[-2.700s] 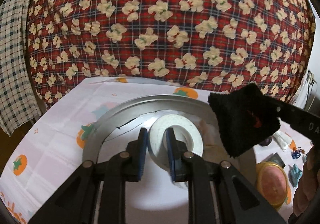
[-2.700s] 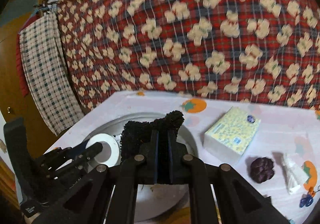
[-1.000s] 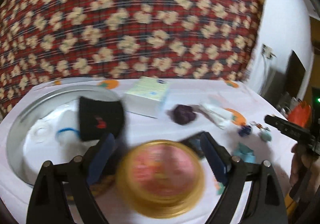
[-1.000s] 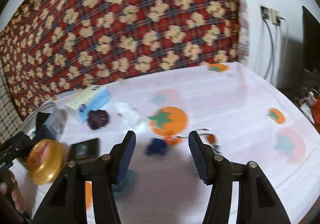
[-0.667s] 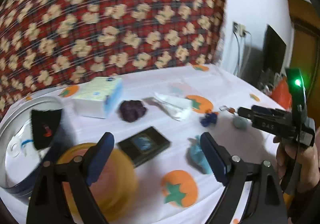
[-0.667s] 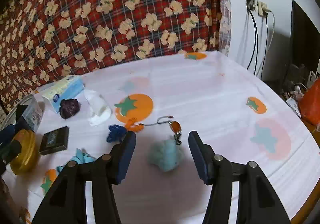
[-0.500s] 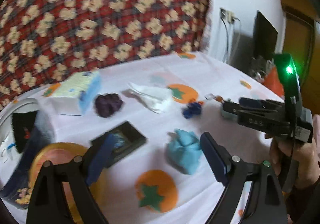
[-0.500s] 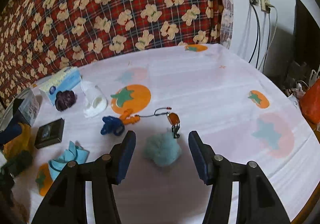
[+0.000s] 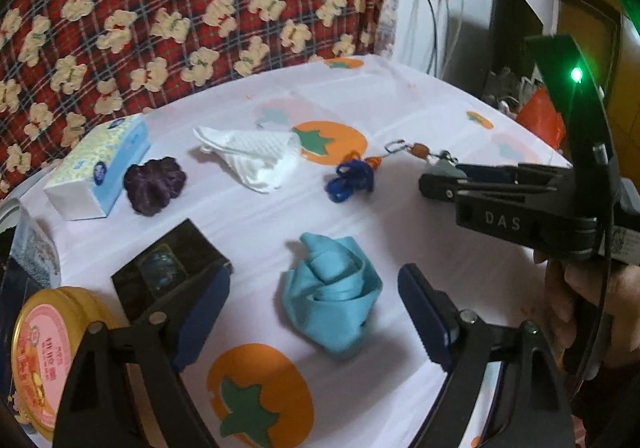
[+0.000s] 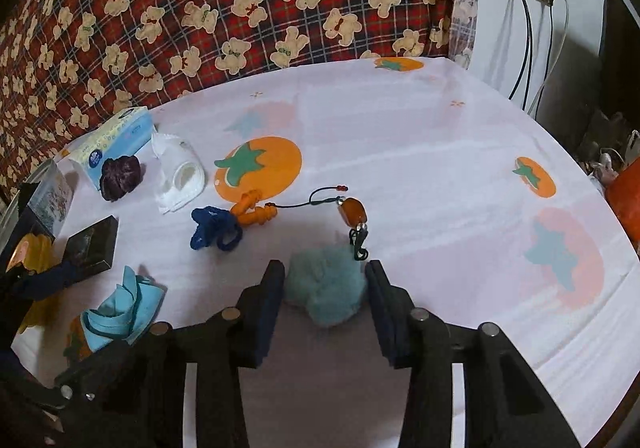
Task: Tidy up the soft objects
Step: 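Grasp the light blue cloth with the left tool while the right tool grasps the blue fuzzy ball, then carry the blue cloth over the tin with the left tool while the right tool carries the ball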
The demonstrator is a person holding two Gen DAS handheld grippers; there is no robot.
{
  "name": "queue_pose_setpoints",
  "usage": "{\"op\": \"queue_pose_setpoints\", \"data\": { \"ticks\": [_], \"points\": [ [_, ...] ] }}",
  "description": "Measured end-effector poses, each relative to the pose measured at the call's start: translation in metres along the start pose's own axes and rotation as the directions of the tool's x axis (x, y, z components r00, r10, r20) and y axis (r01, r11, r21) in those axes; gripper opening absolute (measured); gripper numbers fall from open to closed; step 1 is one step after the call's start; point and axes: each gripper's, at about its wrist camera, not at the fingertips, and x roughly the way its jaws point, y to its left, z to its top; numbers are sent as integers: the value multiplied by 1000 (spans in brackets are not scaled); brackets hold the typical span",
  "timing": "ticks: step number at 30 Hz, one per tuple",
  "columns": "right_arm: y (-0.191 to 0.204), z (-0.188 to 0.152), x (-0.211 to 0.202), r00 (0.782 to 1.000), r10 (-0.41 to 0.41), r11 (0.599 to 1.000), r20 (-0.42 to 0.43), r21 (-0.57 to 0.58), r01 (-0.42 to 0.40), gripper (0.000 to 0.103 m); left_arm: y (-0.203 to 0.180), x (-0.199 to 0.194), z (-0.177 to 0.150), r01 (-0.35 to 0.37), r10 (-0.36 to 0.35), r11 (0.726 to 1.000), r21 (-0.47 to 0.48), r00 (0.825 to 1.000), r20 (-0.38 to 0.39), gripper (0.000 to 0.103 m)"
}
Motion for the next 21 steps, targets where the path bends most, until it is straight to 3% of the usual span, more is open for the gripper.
{"op": "queue_pose_setpoints", "data": {
  "ticks": [1,5,9,12,16,21],
  "points": [
    [0,0,1,1000,-2,1000,0,-3,2,42,-2,2,0,6,-6,1000,9,1000,-11,85],
    [4,0,2,1000,-9,1000,-1,-27,9,37,-7,12,2,50,-48,998,44,997,-63,62],
    [2,0,-1,1000,12,1000,11,-15,-12,35,-3,20,3,69,-67,998,14,993,-100,48],
    [1,-1,-6,998,36,999,41,-8,-36,35,-1,19,2,89,-88,996,1,992,-95,23],
    [-2,-3,-14,995,54,998,87,10,-55,35,6,18,3,124,-127,992,-38,988,-86,16],
    [-3,-3,-22,990,58,998,130,21,-61,35,17,16,2,160,-166,982,-97,984,-62,13]
  ]
}}
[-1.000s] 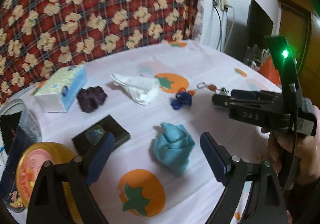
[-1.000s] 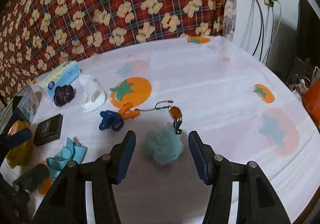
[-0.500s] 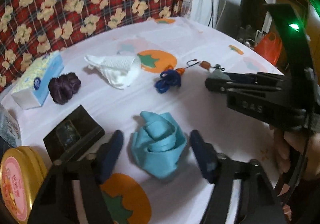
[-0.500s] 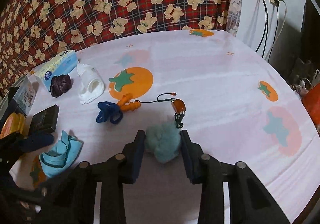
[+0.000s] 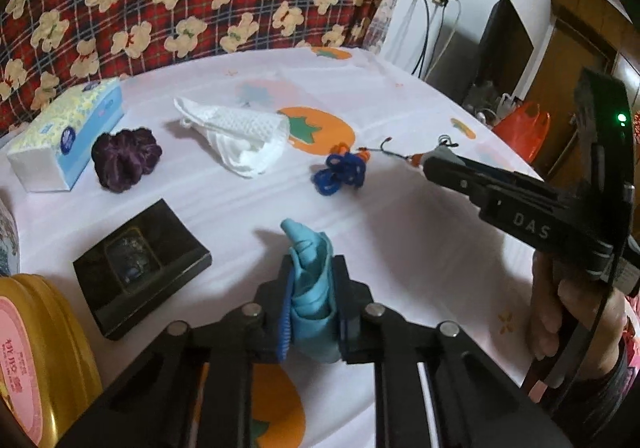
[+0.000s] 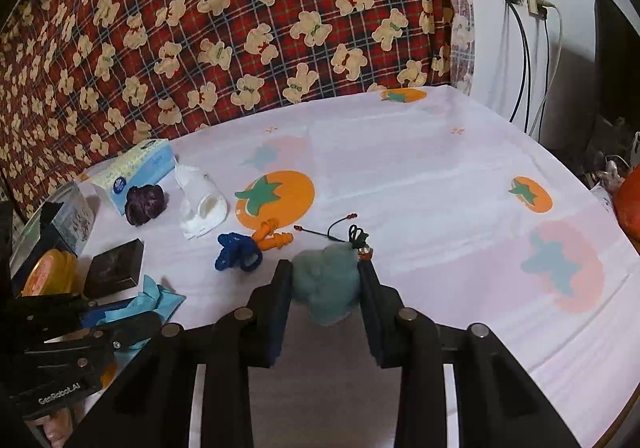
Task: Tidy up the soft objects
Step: 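Carry the blue cloth over the tin with the left tool while the right tool carries the ball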
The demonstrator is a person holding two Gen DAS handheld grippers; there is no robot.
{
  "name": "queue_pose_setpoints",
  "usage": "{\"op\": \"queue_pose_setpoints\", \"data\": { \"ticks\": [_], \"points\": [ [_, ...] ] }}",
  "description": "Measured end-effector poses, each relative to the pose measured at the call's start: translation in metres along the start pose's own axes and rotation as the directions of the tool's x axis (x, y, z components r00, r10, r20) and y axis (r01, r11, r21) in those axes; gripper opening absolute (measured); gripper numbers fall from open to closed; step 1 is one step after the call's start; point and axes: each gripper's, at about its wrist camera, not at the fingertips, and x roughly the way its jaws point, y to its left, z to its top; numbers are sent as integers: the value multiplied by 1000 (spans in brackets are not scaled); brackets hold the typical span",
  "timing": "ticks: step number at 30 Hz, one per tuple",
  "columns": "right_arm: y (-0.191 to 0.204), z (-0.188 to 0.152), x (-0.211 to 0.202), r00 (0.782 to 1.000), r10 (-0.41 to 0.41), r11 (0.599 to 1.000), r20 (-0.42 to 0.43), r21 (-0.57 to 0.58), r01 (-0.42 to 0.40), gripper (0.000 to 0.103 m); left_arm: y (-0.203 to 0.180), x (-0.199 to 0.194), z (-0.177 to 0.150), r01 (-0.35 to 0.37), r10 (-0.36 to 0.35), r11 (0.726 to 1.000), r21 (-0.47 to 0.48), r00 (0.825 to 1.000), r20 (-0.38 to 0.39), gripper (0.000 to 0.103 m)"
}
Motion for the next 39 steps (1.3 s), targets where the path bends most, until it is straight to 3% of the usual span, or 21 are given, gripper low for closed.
{"op": "queue_pose_setpoints", "data": {
  "ticks": [10,15,22,26,34,39],
  "points": [
    [3,-1,-18,993,18,1000,117,3,-19,35,-6,-22,-3,-49,46,999,20,992,114,14],
    [17,1,-16,993,57,998,103,-21,-55,35,-11,-36,-5,-121,110,992,44,974,197,13],
    [35,10,-16,987,114,993,116,-17,-113,35,5,-40,-2,-144,139,990,4,966,216,14],
    [51,14,-11,985,121,992,122,-33,-118,35,18,-49,-4,-192,192,981,-24,949,252,14],
    [82,19,-3,978,139,989,158,-73,-129,35,30,-69,-13,-270,268,962,-45,897,352,14],
    [93,20,-5,969,143,988,202,-77,-130,35,37,-76,-14,-279,283,958,-66,883,375,14]
  ]
}}
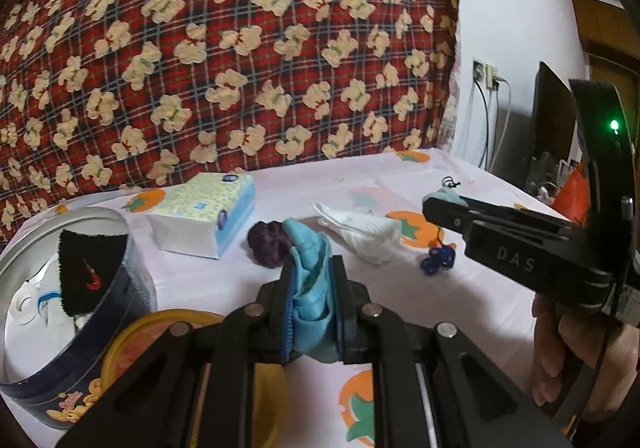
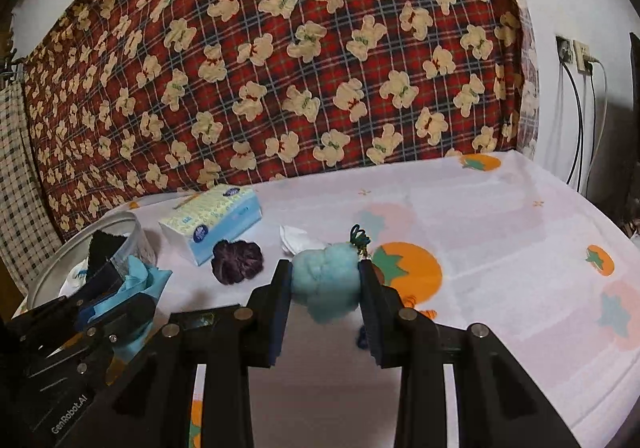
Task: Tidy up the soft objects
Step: 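Carry the blue cloth over the tin with the left tool while the right tool carries the ball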
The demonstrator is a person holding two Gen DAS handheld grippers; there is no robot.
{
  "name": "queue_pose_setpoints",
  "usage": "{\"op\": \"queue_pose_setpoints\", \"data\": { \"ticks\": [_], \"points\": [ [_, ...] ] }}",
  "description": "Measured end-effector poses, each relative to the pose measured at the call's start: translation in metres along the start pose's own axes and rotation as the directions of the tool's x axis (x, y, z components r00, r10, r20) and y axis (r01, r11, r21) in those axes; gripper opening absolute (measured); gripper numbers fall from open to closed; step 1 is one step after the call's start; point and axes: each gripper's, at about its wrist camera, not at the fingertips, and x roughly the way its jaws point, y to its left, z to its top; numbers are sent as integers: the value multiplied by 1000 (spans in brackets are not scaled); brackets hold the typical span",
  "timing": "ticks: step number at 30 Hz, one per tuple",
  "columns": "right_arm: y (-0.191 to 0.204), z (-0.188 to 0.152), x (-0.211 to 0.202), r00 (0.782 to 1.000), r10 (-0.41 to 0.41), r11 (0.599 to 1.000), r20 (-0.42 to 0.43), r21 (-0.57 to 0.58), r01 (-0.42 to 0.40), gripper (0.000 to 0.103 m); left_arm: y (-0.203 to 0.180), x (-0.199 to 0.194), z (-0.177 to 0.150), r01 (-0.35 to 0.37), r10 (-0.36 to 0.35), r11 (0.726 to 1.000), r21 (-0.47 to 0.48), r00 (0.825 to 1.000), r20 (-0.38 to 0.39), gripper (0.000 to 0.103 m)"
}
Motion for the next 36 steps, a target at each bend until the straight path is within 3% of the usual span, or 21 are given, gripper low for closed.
{"op": "queue_pose_setpoints", "data": {
  "ticks": [12,36],
  "points": [
    [18,5,3,996,7,1000,90,28,-9,35,35,-12,-2,-98,103,992,-78,993,59,14],
    [60,5,2,983,-42,997,179,-55,53,35,77,-24,-8,-144,161,974,-177,983,87,14]
  ]
}}
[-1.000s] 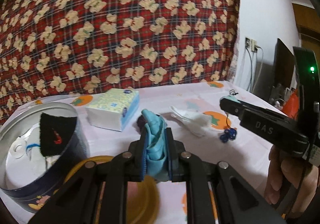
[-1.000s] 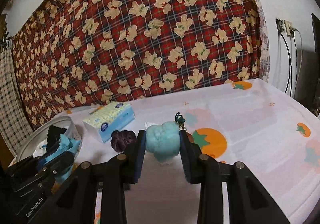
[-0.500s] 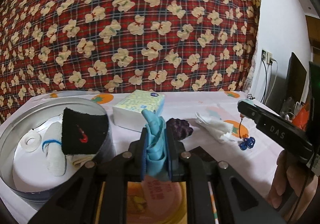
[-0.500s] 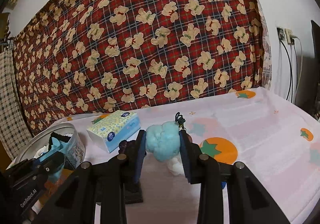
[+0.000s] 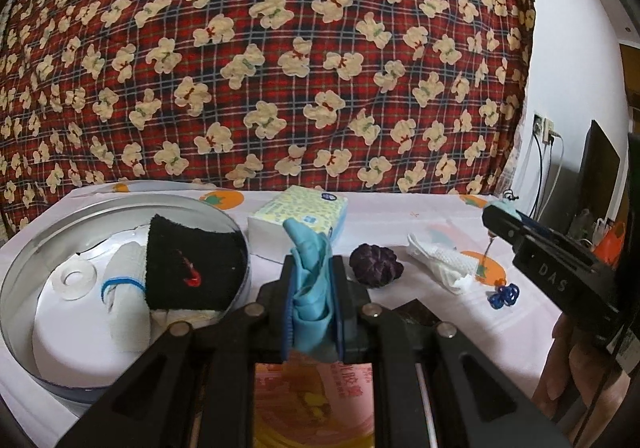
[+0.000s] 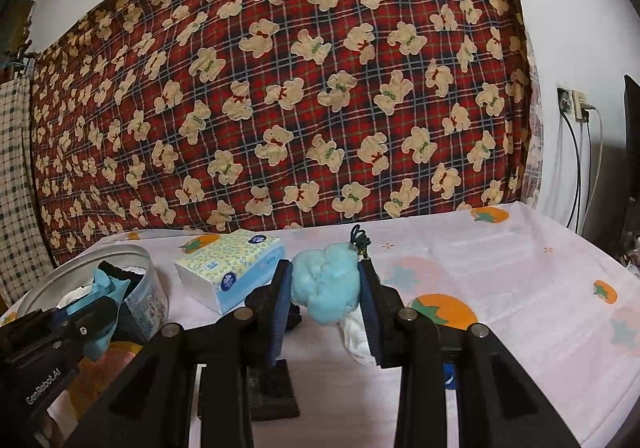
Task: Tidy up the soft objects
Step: 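Carry the blue cloth over the tin with the left tool while the right tool carries the ball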
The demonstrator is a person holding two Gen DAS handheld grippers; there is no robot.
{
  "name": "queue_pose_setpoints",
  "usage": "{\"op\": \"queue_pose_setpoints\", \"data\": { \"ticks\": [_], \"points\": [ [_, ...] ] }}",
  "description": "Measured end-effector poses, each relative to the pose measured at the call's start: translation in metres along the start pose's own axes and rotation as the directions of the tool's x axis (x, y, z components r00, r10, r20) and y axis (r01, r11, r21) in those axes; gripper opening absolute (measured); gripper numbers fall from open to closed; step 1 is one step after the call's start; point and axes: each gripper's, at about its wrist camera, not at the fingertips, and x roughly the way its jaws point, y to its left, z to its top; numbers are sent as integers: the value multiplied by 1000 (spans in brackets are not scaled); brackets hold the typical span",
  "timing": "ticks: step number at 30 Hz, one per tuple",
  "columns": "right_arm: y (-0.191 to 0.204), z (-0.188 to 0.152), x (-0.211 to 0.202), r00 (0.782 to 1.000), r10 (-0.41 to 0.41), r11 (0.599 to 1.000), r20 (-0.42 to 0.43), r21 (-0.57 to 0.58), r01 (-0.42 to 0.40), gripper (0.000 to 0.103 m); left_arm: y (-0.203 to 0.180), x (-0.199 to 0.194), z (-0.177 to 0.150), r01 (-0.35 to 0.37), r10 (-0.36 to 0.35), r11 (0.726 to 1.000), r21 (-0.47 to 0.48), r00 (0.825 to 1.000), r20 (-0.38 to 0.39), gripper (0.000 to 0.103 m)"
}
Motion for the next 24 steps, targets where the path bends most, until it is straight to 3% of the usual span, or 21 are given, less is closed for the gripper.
{"op": "queue_pose_setpoints", "data": {
  "ticks": [24],
  "points": [
    [24,-4,-1,999,38,999,8,-20,-38,35,32,-3,1,-37,38,995,-92,999,4,14]
  ]
}}
